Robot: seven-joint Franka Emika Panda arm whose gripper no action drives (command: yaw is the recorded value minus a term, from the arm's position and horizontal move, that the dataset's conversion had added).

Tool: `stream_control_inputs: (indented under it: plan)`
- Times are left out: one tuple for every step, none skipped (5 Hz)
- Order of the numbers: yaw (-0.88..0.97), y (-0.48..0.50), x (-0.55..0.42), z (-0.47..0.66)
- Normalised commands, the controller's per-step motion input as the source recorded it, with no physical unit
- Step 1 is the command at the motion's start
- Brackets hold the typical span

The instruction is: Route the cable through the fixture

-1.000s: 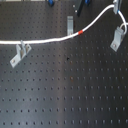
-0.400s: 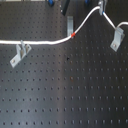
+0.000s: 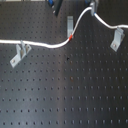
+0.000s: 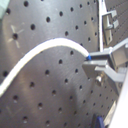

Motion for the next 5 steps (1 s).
stream_control_inputs:
  plan:
    - [-0.82, 0.105, -0.220, 0.05]
    - [-0.48, -0.009, -0.024, 0.00]
    - [-0.02, -0.016, -0.027, 0.00]
    - [-0.96, -0.050, 0.037, 0.09]
    - [-1.00, 0.002, 0.002, 0.11]
